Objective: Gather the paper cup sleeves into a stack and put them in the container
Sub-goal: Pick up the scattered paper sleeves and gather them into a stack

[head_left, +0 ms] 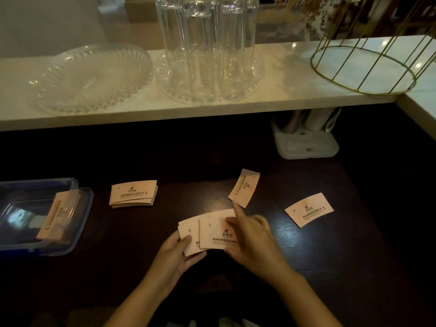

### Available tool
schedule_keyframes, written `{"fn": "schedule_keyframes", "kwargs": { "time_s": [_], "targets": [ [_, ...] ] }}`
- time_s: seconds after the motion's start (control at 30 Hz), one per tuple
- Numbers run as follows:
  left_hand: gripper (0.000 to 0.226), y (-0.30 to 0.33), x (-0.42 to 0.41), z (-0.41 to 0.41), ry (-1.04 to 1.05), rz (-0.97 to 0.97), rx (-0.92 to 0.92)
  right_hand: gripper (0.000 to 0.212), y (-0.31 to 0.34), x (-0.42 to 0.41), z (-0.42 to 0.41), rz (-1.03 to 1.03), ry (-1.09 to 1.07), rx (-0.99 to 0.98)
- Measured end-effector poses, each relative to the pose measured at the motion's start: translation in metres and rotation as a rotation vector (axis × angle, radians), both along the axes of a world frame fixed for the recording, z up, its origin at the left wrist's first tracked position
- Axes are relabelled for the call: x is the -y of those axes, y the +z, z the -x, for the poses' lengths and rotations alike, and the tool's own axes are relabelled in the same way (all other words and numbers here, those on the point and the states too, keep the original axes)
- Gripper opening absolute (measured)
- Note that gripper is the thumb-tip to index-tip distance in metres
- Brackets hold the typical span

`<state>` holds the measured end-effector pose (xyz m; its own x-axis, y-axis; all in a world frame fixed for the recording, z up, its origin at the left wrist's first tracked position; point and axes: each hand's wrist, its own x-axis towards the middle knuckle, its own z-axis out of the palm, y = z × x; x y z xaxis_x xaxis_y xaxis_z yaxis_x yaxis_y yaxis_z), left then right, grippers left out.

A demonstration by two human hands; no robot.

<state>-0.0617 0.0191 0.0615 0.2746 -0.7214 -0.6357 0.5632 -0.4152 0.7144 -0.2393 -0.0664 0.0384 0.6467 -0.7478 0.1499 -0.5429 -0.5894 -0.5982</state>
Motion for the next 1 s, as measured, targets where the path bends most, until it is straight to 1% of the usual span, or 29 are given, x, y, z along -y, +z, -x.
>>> {"fn": "schedule_keyframes", "kwargs": {
  "time_s": [0.07, 0.13, 0.17, 0.23, 0.3, 0.37, 0.43, 0.5, 0.57, 0.63, 0.73, 0.77, 0.8, 0.83, 0.9, 0.93, 1.0],
  "targets": [
    [0.018, 0.0, -0.001, 0.002, -0.019, 0.01, 0.004, 0.103, 0.001, -0.002, -0.005, 0.03, 0.074, -0.024],
    [0.02, 0.001, -0.002, 0.003, -0.098, 0.013, 0.079, 0.098, -0.002, -0.004, -0.008, 0.043, 0.128, -0.058],
    [0.022, 0.0, -0.002, 0.003, -0.122, 0.01, 0.109, 0.095, -0.004, -0.005, -0.009, 0.039, 0.141, -0.064],
    [0.025, -0.002, -0.002, 0.003, -0.118, 0.008, 0.135, 0.089, -0.009, -0.004, -0.007, -0.01, 0.103, -0.009],
    [0.028, -0.003, -0.002, 0.0, -0.077, 0.008, 0.121, 0.079, -0.017, 0.007, 0.006, -0.018, -0.068, 0.072],
    [0.029, -0.005, -0.004, -0.006, -0.035, 0.01, 0.104, 0.07, -0.029, 0.031, 0.032, 0.014, -0.36, 0.077],
    [0.029, -0.006, -0.007, -0.014, -0.002, 0.023, 0.082, 0.066, -0.038, 0.061, 0.066, -0.047, -0.652, -0.023],
    [0.032, -0.007, -0.009, -0.019, 0.028, 0.027, 0.051, 0.075, -0.045, 0.085, 0.098, -0.177, -0.816, -0.175],
    [0.036, -0.009, -0.009, -0.021, 0.053, 0.03, 0.02, 0.089, -0.048, 0.098, 0.119, -0.263, -0.848, -0.297],
    [0.037, -0.01, -0.008, -0.022, 0.067, 0.027, 0.006, 0.097, -0.049, 0.102, 0.127, -0.274, -0.827, -0.39],
    [0.037, -0.008, -0.006, -0.019, 0.057, 0.036, 0.017, 0.1, -0.046, 0.104, 0.121, -0.329, -0.842, -0.443],
    [0.036, -0.007, -0.006, -0.018, 0.052, 0.042, 0.022, 0.097, -0.044, 0.103, 0.117, -0.348, -0.852, -0.436],
    [0.036, -0.005, -0.005, -0.017, 0.049, 0.045, 0.027, 0.088, -0.042, 0.101, 0.113, -0.35, -0.858, -0.387],
    [0.036, -0.004, -0.005, -0.017, 0.046, 0.046, 0.034, 0.071, -0.039, 0.099, 0.109, -0.352, -0.864, -0.283],
    [0.035, -0.001, -0.004, -0.018, 0.043, 0.043, 0.045, 0.032, -0.024, 0.091, 0.099, -0.431, -0.869, 0.083],
    [0.035, 0.0, -0.004, -0.018, 0.042, 0.043, 0.05, 0.021, -0.015, 0.084, 0.094, -0.503, -0.862, 0.285],
    [0.034, 0.002, -0.005, -0.018, 0.038, 0.048, 0.053, 0.01, 0.005, 0.067, 0.078, -0.686, -0.801, 0.637]
  ]
}}
